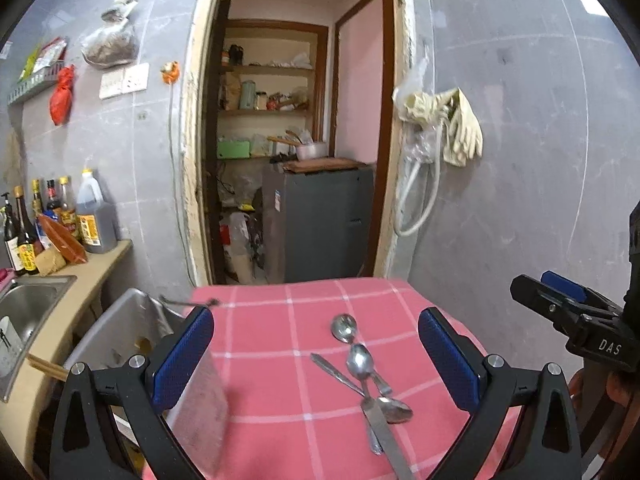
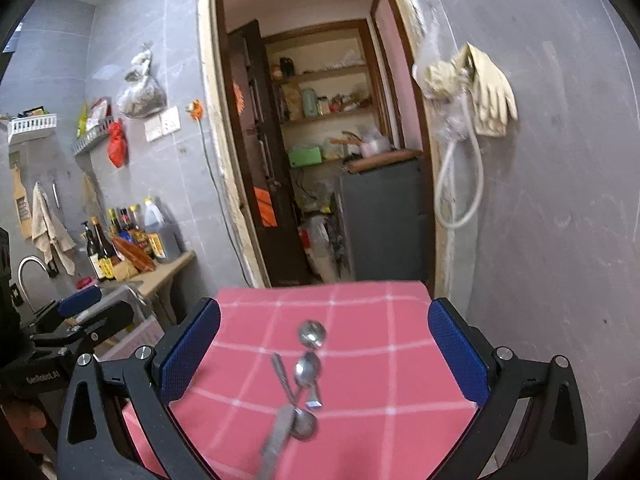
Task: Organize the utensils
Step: 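Move the left gripper back over the remaining spoons and butter knife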
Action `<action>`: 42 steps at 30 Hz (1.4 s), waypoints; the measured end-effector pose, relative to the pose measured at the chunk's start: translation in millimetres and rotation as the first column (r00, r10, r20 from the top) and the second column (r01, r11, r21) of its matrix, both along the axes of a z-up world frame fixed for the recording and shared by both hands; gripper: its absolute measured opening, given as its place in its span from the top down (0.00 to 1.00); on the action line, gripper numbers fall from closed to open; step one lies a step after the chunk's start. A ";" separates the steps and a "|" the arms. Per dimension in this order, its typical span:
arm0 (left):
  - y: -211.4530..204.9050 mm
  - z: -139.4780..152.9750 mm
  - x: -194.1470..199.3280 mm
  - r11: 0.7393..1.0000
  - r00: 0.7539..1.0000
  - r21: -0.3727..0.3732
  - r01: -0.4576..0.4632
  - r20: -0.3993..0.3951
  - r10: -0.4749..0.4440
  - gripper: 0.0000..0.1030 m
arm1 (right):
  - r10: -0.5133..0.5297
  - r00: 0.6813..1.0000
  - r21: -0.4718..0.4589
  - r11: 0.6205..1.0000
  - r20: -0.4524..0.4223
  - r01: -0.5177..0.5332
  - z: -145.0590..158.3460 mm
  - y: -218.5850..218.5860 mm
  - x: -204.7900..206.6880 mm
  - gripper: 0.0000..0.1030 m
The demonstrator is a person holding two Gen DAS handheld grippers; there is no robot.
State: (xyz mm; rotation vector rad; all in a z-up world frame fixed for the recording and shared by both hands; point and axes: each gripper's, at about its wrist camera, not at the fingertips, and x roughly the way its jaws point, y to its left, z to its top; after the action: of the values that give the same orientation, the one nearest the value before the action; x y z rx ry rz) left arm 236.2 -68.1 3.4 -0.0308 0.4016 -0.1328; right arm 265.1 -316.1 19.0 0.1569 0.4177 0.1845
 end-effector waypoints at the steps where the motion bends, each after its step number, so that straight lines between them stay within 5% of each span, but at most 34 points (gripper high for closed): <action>1: -3.6 -3.2 1.4 1.000 1.000 0.003 0.006 -0.009 -0.006 0.00 | 0.004 1.000 -0.001 1.000 -0.018 -0.004 -6.2 -4.6 2.8 0.01; 15: -34.5 -78.3 34.6 0.994 0.963 -0.061 0.088 -0.249 -0.101 0.00 | 0.093 0.961 0.121 0.991 -0.260 -0.063 -105.5 -46.0 39.5 0.05; 30: -43.6 -155.3 68.9 0.976 0.859 -0.201 0.077 -0.485 -0.168 0.41 | 0.260 0.880 0.192 0.961 -0.397 -0.197 -174.7 -14.0 65.9 0.55; 37: -51.7 -159.5 78.8 0.982 0.848 -0.180 0.062 -0.510 -0.147 0.52 | 0.292 0.869 0.196 0.953 -0.400 -0.230 -178.9 -3.7 82.5 0.57; 42: -56.4 -159.2 87.5 0.988 0.844 -0.142 0.060 -0.522 -0.126 0.69 | 0.315 0.860 0.197 0.947 -0.401 -0.254 -179.9 -0.4 94.6 0.57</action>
State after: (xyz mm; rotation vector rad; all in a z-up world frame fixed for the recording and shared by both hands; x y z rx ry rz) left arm 323.7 -124.5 -155.8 -0.1703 0.9528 -0.2470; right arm 359.7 -316.5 -160.9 0.2739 0.8722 0.4781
